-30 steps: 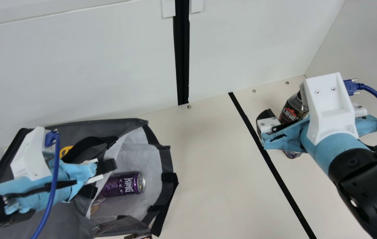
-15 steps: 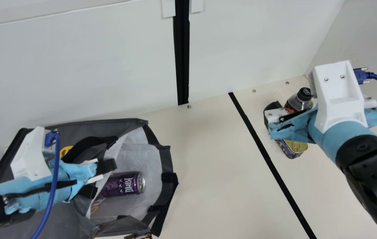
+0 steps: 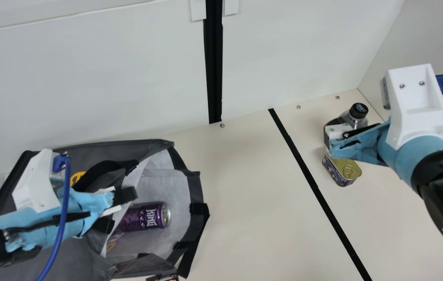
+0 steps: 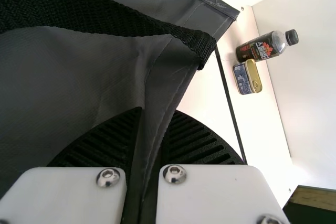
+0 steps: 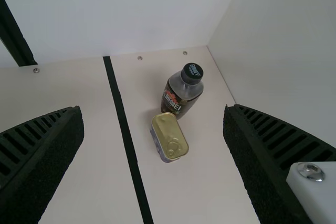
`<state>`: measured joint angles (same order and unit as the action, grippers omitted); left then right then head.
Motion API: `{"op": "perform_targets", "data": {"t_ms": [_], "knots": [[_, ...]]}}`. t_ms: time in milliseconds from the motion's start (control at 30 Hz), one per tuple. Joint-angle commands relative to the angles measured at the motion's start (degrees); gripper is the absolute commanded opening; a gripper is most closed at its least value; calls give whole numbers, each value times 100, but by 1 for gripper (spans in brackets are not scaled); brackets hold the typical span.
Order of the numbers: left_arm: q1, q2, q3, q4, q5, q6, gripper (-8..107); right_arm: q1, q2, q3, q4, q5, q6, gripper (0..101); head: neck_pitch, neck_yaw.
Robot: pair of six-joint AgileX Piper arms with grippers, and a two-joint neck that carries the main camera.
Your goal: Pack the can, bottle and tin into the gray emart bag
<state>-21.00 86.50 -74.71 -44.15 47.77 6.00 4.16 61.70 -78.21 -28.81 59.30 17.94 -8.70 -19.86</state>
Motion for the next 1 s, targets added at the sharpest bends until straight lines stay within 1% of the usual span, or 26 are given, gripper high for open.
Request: {"op": "perform_targets", "data": {"t_ms": [0,133,333,700,967], "knots": [[0,0,0,0,0,0,10,-56,9,-29,51,56,-32,91,-130,-14],[0,0,0,0,0,0,10,-222,51,-99,181,134,-153,91,-130,-14],[0,0,0,0,0,0,10,-530,162,-205,428,136,-384,91,-130,-14],[0,0,0,0,0,0,10,-1044,472,-388,861,12,-831,91,-130,-14],[0,0,0,0,0,0,10,-1316,755,-531,1068,-86,-1054,91,-130,-14]]}}
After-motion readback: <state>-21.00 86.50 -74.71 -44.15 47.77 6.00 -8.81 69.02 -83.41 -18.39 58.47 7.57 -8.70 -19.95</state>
